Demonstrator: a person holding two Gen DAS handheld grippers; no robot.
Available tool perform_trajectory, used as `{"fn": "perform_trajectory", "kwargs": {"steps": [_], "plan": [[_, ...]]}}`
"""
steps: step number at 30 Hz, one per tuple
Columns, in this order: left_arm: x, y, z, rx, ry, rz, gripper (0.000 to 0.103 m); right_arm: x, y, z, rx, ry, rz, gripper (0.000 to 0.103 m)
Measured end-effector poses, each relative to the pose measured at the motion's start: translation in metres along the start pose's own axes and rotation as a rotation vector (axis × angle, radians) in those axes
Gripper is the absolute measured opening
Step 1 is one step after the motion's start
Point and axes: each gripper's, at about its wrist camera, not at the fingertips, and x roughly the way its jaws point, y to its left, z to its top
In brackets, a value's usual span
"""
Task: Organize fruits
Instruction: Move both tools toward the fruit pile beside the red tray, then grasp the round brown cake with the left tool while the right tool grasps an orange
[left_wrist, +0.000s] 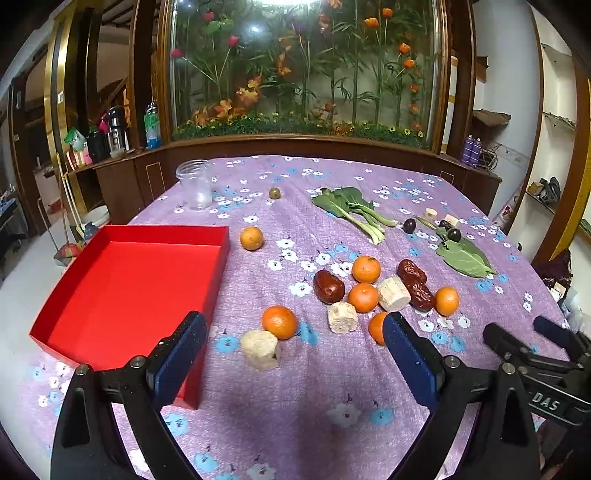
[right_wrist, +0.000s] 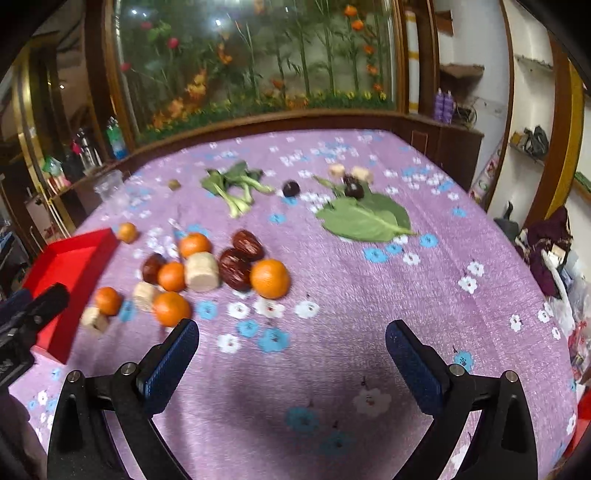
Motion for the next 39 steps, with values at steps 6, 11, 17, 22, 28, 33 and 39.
{"fn": "perform_trajectory", "kwargs": {"steps": [6, 11, 17, 22, 28, 33, 39], "plan": [[-0.007, 0.005, -0.003, 0.016, 0.006, 0.001, 0.096, -0.019, 0.017, -0.003, -0.079, -0.116, 0.001, 0.102], [-0.005, 0.01, -0.005, -0.002, 0.029, 0.005, 0.096, -0.015, 0.025, -0.004, -0.096, -0.065, 0.013, 0.102], [0.006, 0.015, -0.01, -0.023, 0.058, -0.014, 0.096, -0.003, 0.025, -0.005, -0.089, -0.01, 0.028, 0.102], [0.016, 0.019, -0.011, -0.04, 0.076, -0.038, 0.096, 0.006, 0.019, -0.005, -0.08, 0.015, 0.045, 0.1], [0.013, 0.057, 0.001, -0.104, 0.031, -0.048, 0.096, 0.016, 0.01, -0.004, -0.09, 0.056, 0.089, 0.088], [0.015, 0.096, 0.01, -0.199, 0.041, -0.048, 0.096, 0.022, -0.001, 0.0, -0.079, 0.077, 0.115, 0.087], [0.031, 0.061, 0.009, -0.075, 0.083, -0.129, 0.094, 0.034, -0.002, 0.004, -0.071, 0.11, 0.171, 0.083]]}}
